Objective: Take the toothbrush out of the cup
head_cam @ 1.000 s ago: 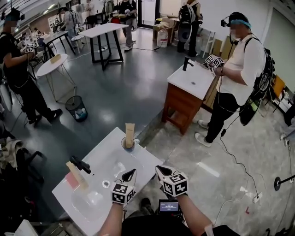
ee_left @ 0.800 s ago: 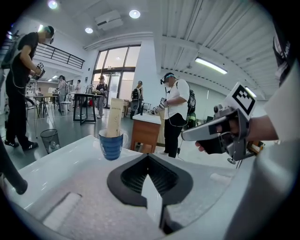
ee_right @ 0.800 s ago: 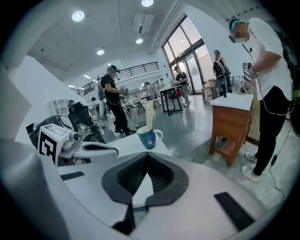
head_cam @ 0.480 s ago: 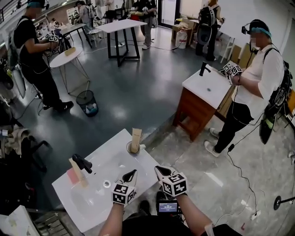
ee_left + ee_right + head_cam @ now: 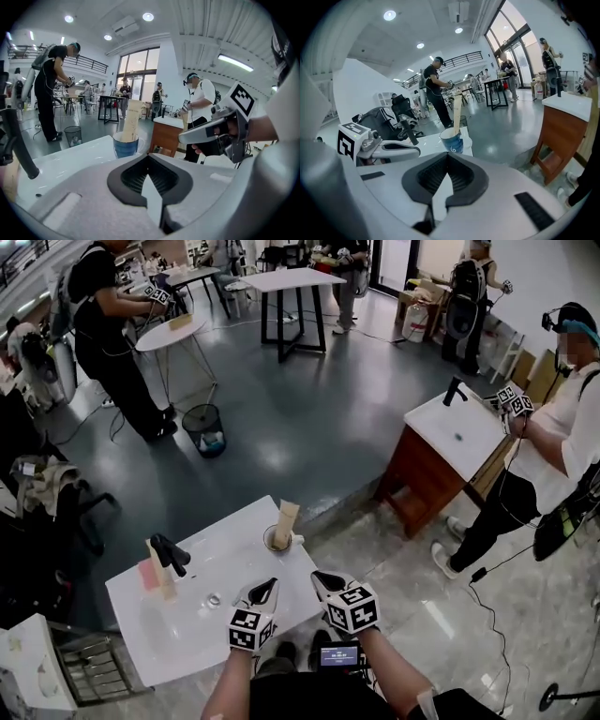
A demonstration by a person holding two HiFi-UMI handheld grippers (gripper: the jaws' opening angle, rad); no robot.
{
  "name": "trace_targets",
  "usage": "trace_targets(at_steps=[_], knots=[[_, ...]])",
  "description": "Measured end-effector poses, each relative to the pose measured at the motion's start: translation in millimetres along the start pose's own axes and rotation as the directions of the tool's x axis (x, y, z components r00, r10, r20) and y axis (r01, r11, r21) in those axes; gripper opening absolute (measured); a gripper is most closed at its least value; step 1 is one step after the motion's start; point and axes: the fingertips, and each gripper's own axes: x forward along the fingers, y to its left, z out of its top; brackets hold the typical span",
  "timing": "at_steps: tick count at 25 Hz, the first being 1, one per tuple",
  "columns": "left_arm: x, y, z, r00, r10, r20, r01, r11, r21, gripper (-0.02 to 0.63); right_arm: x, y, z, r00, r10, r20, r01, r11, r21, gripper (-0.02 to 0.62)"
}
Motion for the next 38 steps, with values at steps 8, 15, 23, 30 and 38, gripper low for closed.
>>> trace_targets(at_steps=[8,15,23,30,38], knots=[[-1,16,-6,0.999,0.045,-0.001,-0.045,0.998,-0.031,0.009,22,6,4,0.998,0.049,-0.035,-0.050,0.998,-0.034,0.008],[2,30,13,0.999,0.037,0.033,-0.036,0.999,-0.016,0.009,35,14,22,0.998,0.057,-0.032,-0.060,0.995,-0.075,0.008],[1,34,19,0.999,0.018,0.033,-0.018,1.000,0.009,0.009,41,23,36,0.998,0.057,-0.019,-0.059,0.993,-0.101,0.008],[2,34,22,0.999,0.006,0.036,-0.006,1.000,0.018,0.009,42,21,35,0.999,0.044,-0.019,-0.046,0.994,-0.097,0.008],[1,33,20,0.999,0.000,0.032,-0.001,1.000,0.024,0.009,41,23,34,0.999,0.042,-0.020,-0.044,0.994,-0.096,0.008]])
